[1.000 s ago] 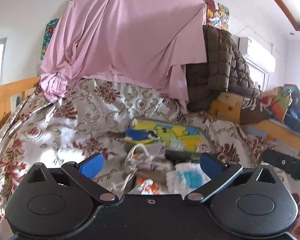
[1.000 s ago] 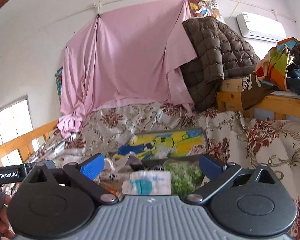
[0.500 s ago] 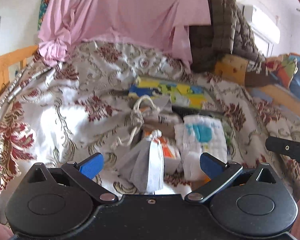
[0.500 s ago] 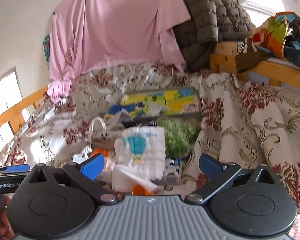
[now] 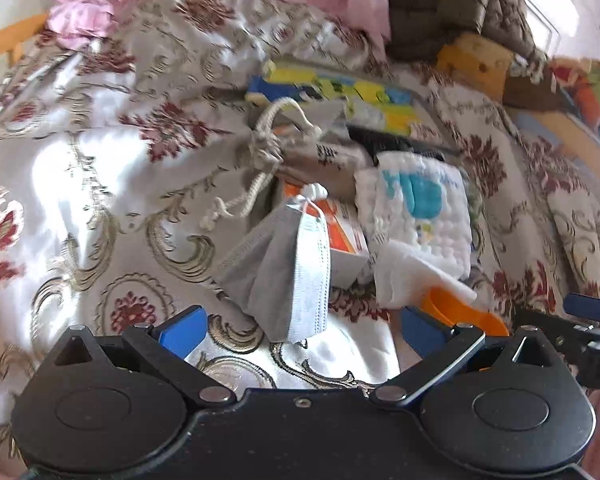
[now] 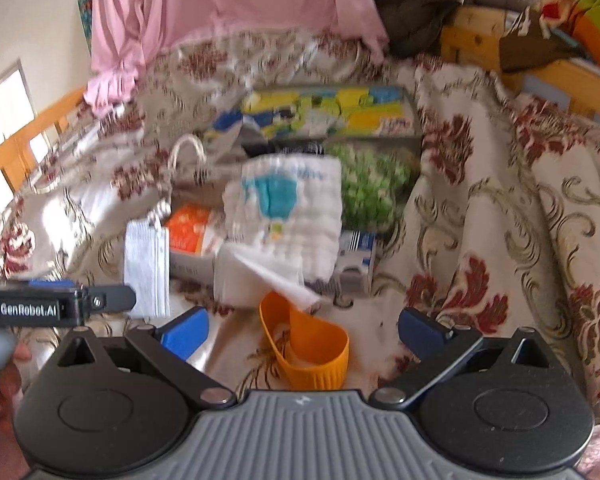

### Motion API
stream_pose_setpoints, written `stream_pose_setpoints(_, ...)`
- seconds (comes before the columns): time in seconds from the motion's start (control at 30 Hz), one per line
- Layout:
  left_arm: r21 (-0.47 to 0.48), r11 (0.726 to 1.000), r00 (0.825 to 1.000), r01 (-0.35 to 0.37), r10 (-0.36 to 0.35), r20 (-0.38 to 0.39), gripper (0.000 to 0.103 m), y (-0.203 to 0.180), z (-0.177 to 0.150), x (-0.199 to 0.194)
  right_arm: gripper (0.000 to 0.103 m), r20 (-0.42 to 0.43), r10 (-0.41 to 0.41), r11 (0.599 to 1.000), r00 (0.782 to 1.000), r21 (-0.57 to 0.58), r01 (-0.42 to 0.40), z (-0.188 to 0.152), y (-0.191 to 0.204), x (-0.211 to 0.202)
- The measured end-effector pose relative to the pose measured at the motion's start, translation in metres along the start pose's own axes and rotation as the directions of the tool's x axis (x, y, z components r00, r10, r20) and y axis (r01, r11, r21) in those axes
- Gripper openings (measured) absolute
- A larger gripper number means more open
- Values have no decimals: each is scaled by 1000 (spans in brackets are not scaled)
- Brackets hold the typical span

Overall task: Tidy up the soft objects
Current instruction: 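Lift both tools away from the tray and return toward the pile, then grasp the grey face mask with the left gripper while the right gripper grasps the orange cup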

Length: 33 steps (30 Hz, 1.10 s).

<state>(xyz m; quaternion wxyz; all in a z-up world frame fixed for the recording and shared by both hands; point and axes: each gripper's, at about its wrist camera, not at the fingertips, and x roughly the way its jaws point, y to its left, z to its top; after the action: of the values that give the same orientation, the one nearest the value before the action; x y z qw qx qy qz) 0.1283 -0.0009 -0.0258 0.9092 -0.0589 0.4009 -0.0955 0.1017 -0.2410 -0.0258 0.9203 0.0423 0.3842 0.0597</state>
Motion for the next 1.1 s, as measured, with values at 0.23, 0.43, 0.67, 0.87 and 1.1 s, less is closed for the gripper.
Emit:
stream_pose_setpoints(0.23,64,998,998,-15,19,-60,102,3,15,29,103,-103,6,1000,995,22,-4,2,-2,19)
stream_pose_setpoints(0.43,71,997,997,-2,7,-74,102,7,20,48,103,-182,4,999,983,50,5,6,-3,39)
stream_pose_setpoints(0.67,27,1000,995,12,-9,-101,102,12,27,67,103,-239,-25,994,971,100,50,8,-6,65)
stream_pose_setpoints(0.87,-25,1000,994,6,-9,-111,96,18,28,75,103,-264,-35,994,964,90,61,6,-2,80)
stream_pose_setpoints(1.1,-41,998,994,43,-47,-103,78,19,28,74,103,-268,45,998,962,58,-31,4,13,78)
